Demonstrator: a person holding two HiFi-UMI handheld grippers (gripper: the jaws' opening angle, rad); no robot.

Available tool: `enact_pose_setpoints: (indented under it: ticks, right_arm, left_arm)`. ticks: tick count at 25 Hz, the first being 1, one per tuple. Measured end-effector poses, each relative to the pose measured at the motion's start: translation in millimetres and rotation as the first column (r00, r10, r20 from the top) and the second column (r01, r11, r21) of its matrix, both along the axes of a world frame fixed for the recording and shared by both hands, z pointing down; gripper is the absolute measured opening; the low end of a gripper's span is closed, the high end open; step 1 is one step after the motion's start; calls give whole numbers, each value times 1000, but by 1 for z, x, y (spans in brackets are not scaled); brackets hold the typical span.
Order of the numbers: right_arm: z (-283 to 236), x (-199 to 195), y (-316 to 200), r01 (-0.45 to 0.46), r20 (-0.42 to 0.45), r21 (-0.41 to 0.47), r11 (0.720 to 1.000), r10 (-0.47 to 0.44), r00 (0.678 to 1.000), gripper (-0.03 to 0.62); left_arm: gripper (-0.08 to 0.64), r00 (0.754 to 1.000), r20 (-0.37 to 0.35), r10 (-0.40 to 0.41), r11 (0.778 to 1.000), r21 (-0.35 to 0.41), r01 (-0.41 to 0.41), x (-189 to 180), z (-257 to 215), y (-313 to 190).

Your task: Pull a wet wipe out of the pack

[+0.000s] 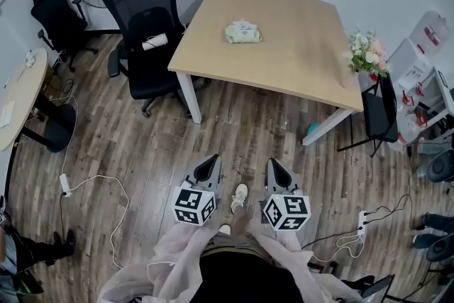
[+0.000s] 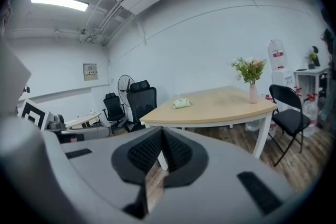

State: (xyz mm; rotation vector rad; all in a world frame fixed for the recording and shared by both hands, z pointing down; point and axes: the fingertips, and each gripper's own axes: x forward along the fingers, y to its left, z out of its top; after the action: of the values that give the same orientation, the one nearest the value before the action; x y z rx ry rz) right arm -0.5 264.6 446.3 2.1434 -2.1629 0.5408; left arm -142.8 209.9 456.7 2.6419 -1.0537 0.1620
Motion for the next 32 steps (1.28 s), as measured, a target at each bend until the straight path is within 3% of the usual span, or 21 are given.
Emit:
enact_pose_setpoints:
  ticks: [22, 32]
  right_arm:
    - [6, 74, -137, 63, 20, -15, 998, -62, 998, 11]
    - [16, 101, -182, 96, 19, -26, 995, -95, 995, 9]
  left_arm:
    - [11, 998, 52, -47, 999, 25, 46, 72, -2, -129]
    - [11, 997, 38, -63, 998, 25, 62, 105, 6, -173]
